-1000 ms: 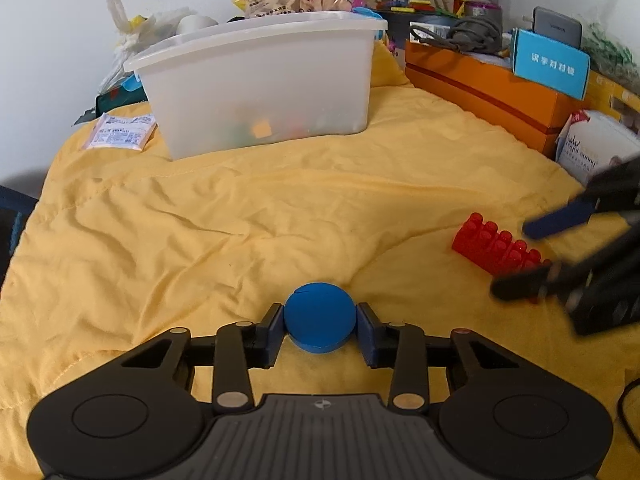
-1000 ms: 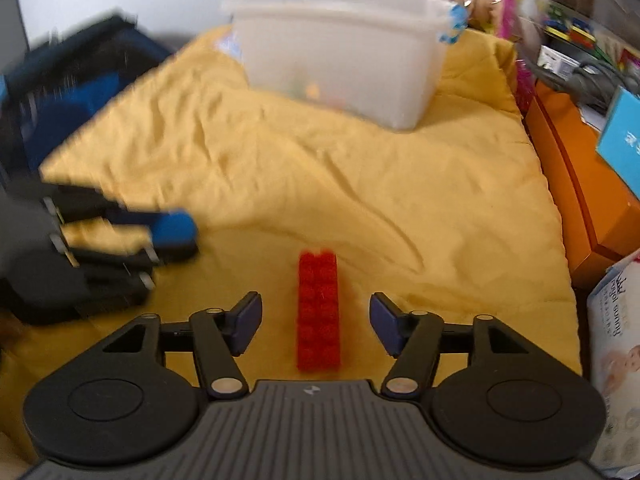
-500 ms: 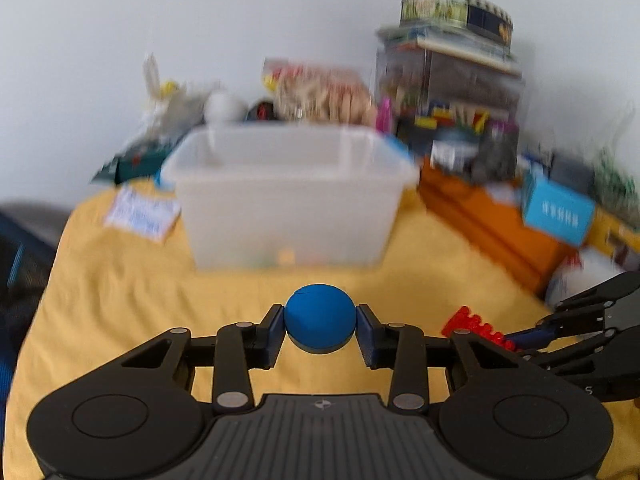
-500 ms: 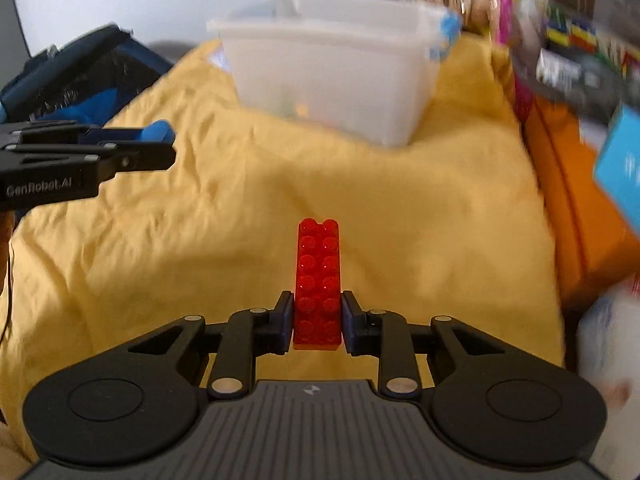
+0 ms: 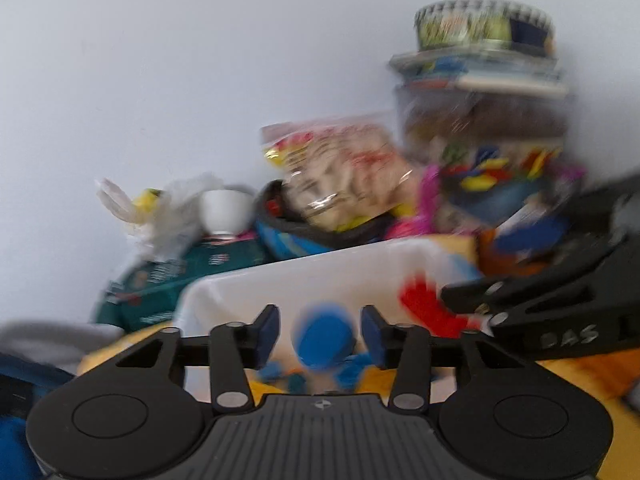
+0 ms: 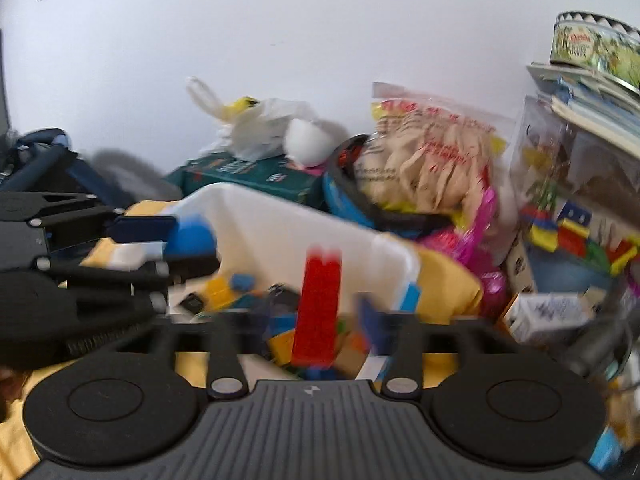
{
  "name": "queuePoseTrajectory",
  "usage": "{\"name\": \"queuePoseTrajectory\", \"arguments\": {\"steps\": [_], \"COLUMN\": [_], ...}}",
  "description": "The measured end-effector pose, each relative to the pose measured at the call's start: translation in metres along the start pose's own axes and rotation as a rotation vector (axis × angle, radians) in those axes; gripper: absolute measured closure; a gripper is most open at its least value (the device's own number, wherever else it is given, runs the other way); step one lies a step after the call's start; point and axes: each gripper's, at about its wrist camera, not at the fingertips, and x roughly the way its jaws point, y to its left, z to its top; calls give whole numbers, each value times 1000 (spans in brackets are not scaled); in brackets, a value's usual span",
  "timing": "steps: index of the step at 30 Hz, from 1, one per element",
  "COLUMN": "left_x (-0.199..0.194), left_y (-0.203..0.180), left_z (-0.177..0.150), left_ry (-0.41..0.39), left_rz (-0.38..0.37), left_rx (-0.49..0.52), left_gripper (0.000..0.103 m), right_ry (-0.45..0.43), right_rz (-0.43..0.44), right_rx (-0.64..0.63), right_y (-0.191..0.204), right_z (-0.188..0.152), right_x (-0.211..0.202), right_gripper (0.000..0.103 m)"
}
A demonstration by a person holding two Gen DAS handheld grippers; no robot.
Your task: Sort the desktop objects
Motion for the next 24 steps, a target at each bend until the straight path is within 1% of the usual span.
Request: {"name": "queuePoseTrajectory", "arguments": {"steps": [1,3,4,5,6,7,8,9,10,11,13,15,18,21,24], "left_x": [-2,-10,-14,-19,-22,-24,-23,-21,-19,-16,-14,-13,-15,-15,-14], "left_y": [-3,-9,-11,-14,-16,-18,-18,-17,-15,-12,-8,-7,-8,-11,-12], "left_z": [0,-6,-7,-10,-11,-11,-11,-8,-6,-3,1,5,10,15,18], "left_ry": [-6,-40,-58,-79,-85,-79,-59,-23,8,34,65,85,89,82,86], "left_rz": [28,101,135,156,162,160,143,106,73,55,48,55,60,86,81], "left_rx": [23,75,89,106,131,149,158,149,132,112,79,70,91,125,128], "left_gripper": [39,29,23,19,15,15,15,15,15,15,15,15,15,15,15], "right_ry": [-2,13,37,75,120,172,199,226,250,269,322,338,359,360,350], "right_rz": [-27,-37,-34,-29,-22,-19,-23,-33,-45,-56,-61,-62,-68,-76,-76], "right_rx": [-7,-11,-7,-2,-3,-12,-25,-43,-68,-101,-185,-226,-281,-323,-337], "right_y": [2,-1,-5,-7,-10,-13,-14,-15,-15,-13,-8,-3,4,10,14], "right_z": [2,0,-2,-4,-4,-4,-5,-5,-5,-5,-2,0,5,8,8], "right_x": [2,4,6,10,14,19,20,22,23,25,32,33,37,41,42], "right_gripper": [31,25,22,17,13,13,10,5,4,2,0,0,0,0,0]}}
